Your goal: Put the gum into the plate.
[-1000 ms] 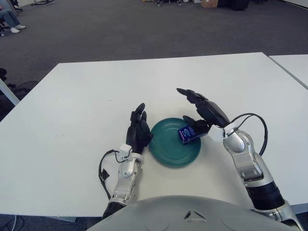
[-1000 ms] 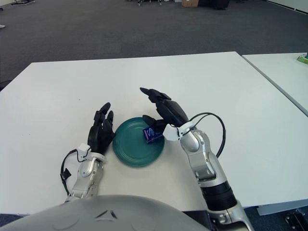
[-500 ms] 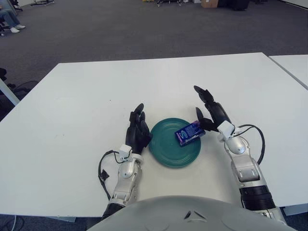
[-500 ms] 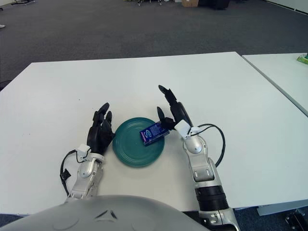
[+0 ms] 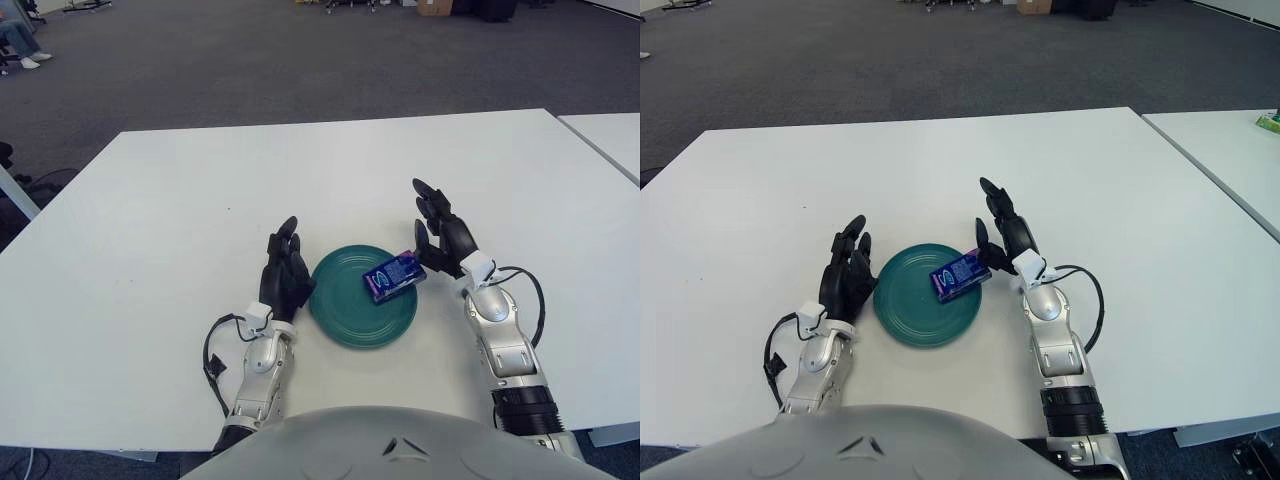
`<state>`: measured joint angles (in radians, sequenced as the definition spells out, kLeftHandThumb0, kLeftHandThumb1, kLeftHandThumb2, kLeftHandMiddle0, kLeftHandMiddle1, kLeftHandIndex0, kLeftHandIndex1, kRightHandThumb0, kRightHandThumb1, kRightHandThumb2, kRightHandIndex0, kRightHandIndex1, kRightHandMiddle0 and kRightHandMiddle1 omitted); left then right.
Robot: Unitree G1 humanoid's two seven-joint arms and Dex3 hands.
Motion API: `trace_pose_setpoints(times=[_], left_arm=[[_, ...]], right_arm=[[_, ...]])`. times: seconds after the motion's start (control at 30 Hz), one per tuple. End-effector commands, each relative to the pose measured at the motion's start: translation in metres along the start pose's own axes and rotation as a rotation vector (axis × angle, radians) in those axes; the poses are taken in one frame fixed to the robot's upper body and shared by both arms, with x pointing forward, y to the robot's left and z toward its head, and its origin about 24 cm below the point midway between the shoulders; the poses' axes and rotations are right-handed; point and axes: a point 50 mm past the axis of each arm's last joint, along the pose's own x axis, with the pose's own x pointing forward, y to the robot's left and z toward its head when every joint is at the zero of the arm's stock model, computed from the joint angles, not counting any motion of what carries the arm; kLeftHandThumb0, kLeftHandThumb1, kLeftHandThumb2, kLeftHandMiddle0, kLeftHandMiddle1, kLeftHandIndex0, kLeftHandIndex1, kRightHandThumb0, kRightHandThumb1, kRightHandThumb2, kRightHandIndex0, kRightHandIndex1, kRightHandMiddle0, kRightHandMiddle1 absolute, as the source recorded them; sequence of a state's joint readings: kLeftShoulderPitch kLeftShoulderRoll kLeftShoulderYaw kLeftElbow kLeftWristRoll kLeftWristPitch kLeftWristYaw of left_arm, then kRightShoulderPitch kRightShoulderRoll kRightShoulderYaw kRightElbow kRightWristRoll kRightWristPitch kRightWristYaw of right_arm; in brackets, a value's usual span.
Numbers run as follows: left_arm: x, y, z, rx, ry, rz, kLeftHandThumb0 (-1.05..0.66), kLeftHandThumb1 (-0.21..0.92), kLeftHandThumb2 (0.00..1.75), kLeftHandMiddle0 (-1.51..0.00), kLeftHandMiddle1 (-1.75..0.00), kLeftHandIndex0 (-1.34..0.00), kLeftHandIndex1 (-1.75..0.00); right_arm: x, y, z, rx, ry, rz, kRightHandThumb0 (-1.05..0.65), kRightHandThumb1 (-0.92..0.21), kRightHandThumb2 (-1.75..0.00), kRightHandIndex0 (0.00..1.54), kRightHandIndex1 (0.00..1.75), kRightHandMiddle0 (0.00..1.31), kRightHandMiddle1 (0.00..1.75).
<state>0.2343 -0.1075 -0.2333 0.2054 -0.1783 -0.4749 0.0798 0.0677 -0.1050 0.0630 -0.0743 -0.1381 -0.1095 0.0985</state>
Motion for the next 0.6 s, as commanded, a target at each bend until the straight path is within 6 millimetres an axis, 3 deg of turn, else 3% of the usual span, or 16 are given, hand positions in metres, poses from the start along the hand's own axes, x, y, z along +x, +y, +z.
trace_pose_setpoints(times=[0.0,0.57], left_arm=[[-0.001,-0.01,0.0,-0.073,-0.002,0.028,-0.97,0.92,0.92,-0.18,-0.01,0.0,-0.58],[-0.008,-0.002,0.002,-0.03,0.019,0.032,-0.96,0.92,0.95,-0.19,-0.01,0.0,-0.57]], right_arm=[[-0.003,-0.003,-0.003,0.024,0.016,-0.037,-0.9,-0.92,-1.03,0.09,0.0,0.0,0.19],[-0.014,-0.005,-0.021,0.137,0.167,-0.158,-0.88,-0.92,-1.08,0.1,0.0,0.0,0.19]])
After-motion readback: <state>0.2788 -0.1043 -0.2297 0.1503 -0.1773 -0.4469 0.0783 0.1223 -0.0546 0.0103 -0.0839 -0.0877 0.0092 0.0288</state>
